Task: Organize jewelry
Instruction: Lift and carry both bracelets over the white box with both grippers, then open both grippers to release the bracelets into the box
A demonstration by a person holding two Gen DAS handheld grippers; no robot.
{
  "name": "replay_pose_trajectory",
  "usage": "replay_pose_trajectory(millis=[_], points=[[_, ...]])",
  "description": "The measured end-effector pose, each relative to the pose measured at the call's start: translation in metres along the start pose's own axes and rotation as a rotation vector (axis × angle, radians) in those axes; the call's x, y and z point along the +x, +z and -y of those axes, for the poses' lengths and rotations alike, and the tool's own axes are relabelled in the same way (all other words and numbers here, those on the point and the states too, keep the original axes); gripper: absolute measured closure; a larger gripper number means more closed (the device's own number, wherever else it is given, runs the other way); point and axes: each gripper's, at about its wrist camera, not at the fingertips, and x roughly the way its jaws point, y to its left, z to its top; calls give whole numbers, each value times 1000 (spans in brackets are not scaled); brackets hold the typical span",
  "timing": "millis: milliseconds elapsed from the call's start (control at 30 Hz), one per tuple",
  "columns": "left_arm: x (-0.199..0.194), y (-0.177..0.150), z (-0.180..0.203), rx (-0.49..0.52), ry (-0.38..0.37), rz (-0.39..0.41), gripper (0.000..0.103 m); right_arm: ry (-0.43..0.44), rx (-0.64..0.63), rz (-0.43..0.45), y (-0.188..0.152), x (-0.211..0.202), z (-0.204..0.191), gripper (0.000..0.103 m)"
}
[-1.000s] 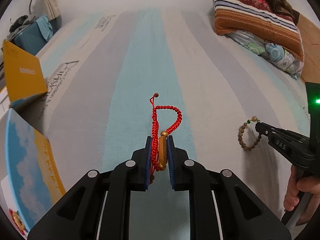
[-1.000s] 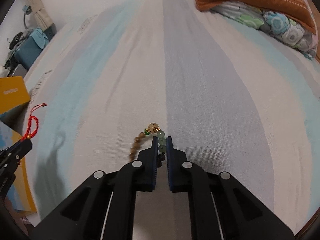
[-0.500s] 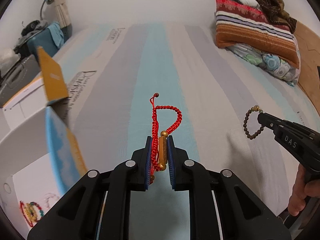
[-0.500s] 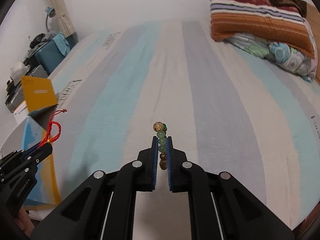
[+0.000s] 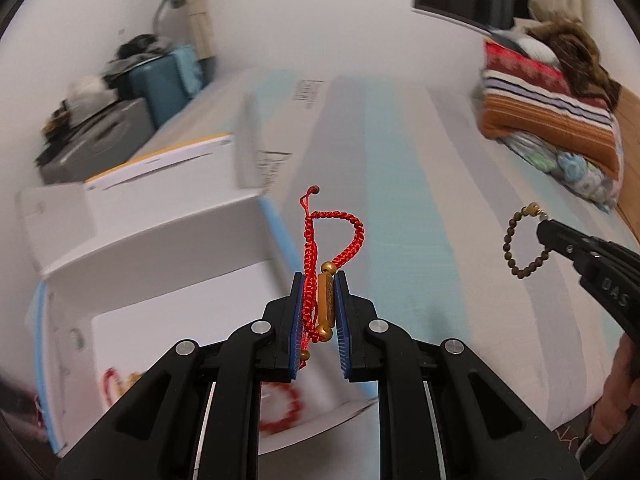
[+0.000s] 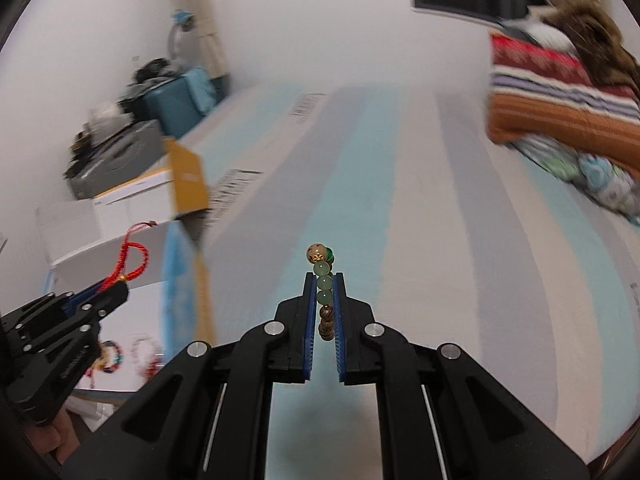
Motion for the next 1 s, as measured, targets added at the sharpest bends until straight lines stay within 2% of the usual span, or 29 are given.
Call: replay_pose_trajectory(millis=[300, 500, 733, 1000], points=[[-28, -33, -105, -121, 111, -4, 89, 133, -148, 8, -6, -9, -122, 96], [-26, -59, -151, -178, 150, -43, 89, 165, -216, -35, -22, 10, -174, 96], [-7, -81, -180, -219, 185, -99, 89, 169, -236, -113, -36, 44, -196, 96], [18, -95, -195, -243, 174, -150, 89, 139, -242, -197, -50, 82, -201, 96]])
